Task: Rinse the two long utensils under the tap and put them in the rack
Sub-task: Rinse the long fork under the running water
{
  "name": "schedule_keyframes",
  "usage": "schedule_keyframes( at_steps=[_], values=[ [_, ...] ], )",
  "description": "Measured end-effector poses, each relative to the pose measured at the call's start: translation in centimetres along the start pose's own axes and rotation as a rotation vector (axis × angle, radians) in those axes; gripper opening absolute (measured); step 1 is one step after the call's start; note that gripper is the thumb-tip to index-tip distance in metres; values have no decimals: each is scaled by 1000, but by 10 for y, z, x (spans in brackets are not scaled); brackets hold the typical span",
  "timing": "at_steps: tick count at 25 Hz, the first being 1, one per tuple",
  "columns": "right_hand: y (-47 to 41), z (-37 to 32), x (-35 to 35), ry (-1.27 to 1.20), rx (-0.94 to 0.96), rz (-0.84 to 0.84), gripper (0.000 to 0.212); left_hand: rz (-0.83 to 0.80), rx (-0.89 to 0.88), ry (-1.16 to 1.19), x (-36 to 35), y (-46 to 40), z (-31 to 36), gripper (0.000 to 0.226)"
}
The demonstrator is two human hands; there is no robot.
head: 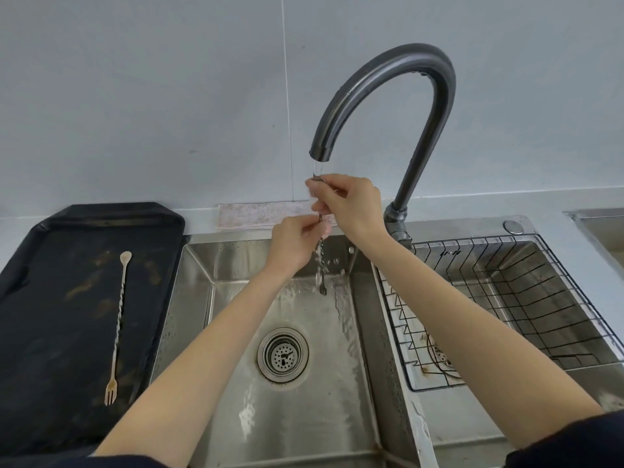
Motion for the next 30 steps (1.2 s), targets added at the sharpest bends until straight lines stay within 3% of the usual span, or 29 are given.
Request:
schedule_keyframes(
  at_steps=[2, 4, 10, 15, 20, 26, 30],
  values=[
    [-3, -3, -1, -48, 6, -10, 19, -20, 8, -76, -3, -1, -8, 38],
    [-3, -3, -3, -29, 25, -30, 20, -31, 20, -96, -4, -3, -12, 35],
    [19, 35, -1, 262, 64, -95, 28, -37, -24, -98, 1, -12, -2, 25],
    [52, 108, -13, 330, -189, -248, 35, -82, 220, 325, -5, -11, -19, 17],
    [80, 137, -17, 356, -243, -289, 20, -58, 292, 457, -3, -10, -24, 25],
    [89, 155, -12, 371, -316, -200, 17, 22, 284, 547, 8, -17, -12, 26],
    [79, 140, -9, 392, -286, -122, 15, -55, 233, 377, -9, -1, -14, 20]
  ],
)
Point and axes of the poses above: each hand's wrist, its own y-axis away from the middle knuckle, its own x-axis out of the back of the hand, z = x × y, the point moved 8 cm from there along -y, towards the middle knuckle, and after that the axes turned 10 degrees about z, right-handed, at the moved point
